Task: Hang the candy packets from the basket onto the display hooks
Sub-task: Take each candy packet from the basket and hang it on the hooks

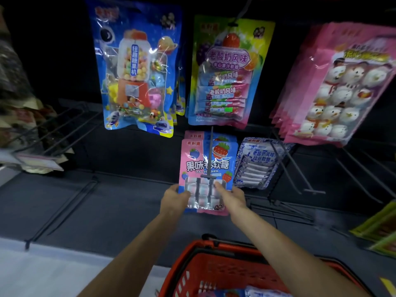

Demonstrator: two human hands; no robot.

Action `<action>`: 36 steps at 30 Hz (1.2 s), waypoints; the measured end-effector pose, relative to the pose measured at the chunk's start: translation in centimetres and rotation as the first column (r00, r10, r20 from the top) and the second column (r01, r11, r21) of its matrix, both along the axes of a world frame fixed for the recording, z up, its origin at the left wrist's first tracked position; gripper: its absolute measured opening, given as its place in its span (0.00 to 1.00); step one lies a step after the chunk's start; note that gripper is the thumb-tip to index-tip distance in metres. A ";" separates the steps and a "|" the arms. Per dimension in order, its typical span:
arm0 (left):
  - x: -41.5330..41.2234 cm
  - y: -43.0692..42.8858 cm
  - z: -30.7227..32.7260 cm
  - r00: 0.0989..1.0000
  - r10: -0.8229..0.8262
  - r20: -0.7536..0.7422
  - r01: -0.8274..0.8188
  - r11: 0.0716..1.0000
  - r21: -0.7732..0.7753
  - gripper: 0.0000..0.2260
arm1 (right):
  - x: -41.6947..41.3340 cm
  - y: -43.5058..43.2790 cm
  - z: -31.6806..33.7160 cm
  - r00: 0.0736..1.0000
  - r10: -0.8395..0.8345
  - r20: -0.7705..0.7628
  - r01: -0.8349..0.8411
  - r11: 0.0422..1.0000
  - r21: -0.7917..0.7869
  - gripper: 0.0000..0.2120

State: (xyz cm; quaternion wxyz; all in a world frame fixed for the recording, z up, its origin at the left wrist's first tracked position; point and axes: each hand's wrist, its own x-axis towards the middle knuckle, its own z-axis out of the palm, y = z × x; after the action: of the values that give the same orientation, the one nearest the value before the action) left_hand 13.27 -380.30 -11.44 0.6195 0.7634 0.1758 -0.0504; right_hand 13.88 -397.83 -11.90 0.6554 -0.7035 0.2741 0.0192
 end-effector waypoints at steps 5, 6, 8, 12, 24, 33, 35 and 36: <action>2.0 -0.6 0.3 1.000 -0.022 0.006 0.022 0.997 -0.080 0.12 | 1.9 -1.0 -0.1 0.998 0.058 0.014 -0.054 0.979 -0.197 0.13; 2.6 -0.7 0.2 1.000 -0.013 0.024 0.016 0.994 -0.110 0.13 | 2.2 -1.2 0.1 0.998 0.063 0.022 -0.056 0.971 -0.231 0.12; 3.6 -1.0 0.7 0.997 0.013 0.074 -0.001 0.988 -0.157 0.13 | 2.8 -1.4 0.4 0.995 0.093 0.024 -0.082 0.949 -0.304 0.13; 5.0 -0.9 2.7 0.989 0.060 0.137 -0.027 0.972 -0.234 0.14 | 3.7 -1.5 0.8 0.990 0.131 0.050 -0.095 0.890 -0.445 0.12; 8.6 0.3 6.1 0.949 0.090 0.302 -0.018 0.972 -0.233 0.12 | 4.9 -1.8 4.9 0.913 0.011 0.407 0.224 0.822 -0.524 0.09; 9.3 -2.2 6.2 0.929 0.243 0.278 -0.103 0.894 -0.436 0.05 | 6.7 -1.4 6.2 0.900 -0.126 0.417 0.264 0.919 -0.292 0.05; 9.5 -2.4 6.3 0.925 0.257 0.279 -0.108 0.883 -0.457 0.07 | 7.1 -1.4 6.5 0.908 -0.138 0.395 0.258 0.927 -0.271 0.08; 9.6 -2.5 6.4 0.925 0.263 0.274 -0.111 0.878 -0.466 0.08 | 7.2 -1.4 6.7 0.913 -0.146 0.381 0.252 0.936 -0.246 0.09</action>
State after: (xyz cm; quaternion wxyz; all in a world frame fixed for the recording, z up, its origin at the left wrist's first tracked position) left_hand 22.86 -382.81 -5.00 0.7991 0.5790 0.1278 0.0997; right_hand 21.08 -399.24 -5.23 0.5823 -0.7516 0.2213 -0.2169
